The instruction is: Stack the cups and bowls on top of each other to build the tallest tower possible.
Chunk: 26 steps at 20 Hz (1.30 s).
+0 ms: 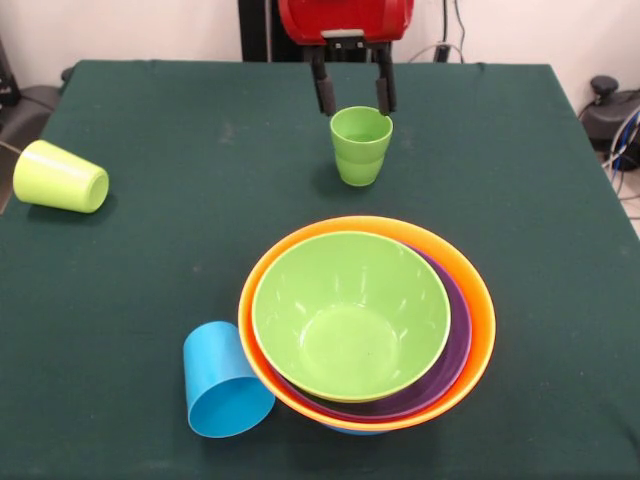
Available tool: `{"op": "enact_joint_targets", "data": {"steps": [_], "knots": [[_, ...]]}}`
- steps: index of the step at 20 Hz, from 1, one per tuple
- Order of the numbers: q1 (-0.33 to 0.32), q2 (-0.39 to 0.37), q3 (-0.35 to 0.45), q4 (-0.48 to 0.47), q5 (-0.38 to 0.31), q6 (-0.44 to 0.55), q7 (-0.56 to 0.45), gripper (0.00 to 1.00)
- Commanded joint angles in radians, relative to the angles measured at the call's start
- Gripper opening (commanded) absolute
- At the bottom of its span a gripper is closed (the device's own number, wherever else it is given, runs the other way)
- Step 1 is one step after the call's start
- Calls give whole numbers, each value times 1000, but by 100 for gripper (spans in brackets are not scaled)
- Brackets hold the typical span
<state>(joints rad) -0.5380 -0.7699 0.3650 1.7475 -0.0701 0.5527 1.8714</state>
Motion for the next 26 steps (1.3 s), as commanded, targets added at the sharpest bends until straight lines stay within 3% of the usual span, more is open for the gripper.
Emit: {"op": "enact_joint_targets", "data": {"steps": [1,16,26], "knots": [[-1,30,2,119,-35,-51,63,100],[-23,163,-37,146,-72,-153,66,100],[-27,274,-9,140,-18,-178,87,100]]}}
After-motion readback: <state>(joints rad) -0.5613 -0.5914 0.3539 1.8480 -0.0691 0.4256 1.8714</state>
